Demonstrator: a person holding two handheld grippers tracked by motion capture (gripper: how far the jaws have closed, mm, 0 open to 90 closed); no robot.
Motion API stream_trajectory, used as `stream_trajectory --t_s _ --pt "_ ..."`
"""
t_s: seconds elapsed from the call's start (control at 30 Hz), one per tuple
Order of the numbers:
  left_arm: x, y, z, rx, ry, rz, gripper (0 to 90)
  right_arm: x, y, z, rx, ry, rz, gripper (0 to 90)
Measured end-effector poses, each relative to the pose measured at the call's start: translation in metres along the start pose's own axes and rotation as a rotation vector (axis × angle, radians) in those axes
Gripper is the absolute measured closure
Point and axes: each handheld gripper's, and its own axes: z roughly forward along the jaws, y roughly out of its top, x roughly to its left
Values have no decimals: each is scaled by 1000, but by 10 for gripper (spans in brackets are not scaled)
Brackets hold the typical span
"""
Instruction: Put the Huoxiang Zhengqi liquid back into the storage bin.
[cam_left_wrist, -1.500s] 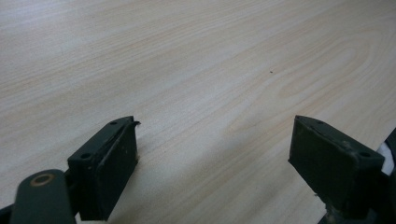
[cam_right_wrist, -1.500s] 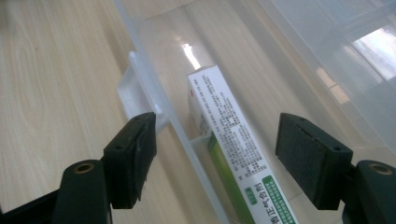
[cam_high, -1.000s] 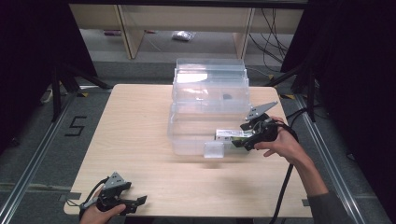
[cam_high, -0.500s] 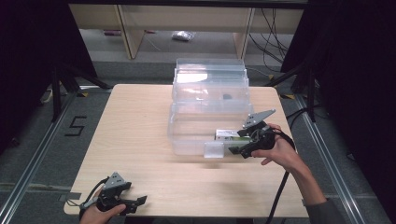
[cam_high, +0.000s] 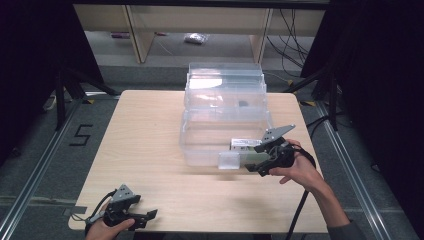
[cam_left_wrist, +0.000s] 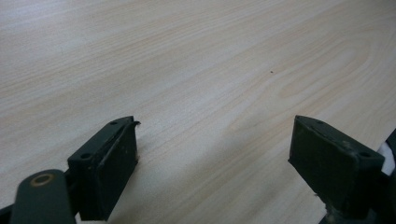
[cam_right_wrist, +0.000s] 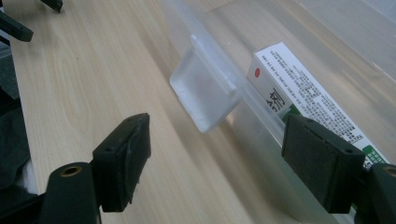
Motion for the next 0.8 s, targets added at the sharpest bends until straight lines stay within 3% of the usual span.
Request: stream_trajectory --t_s 0.07,0.23,0.43,0.47,0.53,0.67,0.7,0.8 --pt "0 0 0 -3 0 0 148 3 -2 1 7 -4 29 246" --pt "1 0 0 0 2 3 148 4 -4 2 -30 -11 12 234" --pt "0 0 -1 2 3 1 149 8 -8 0 -22 -7 25 224" --pt "1 0 -1 7 1 9 149 7 -9 1 -37 -18 5 221" --pt "0 0 -1 0 2 0 149 11 -11 0 -30 -13 35 219" --pt "0 0 0 -4 1 -5 148 12 -15 1 -35 -22 34 219" --pt "0 0 0 -3 2 -2 148 11 -15 0 -24 -14 12 219" --pt "1 0 -1 4 2 4 148 13 -18 0 -17 -9 35 219"
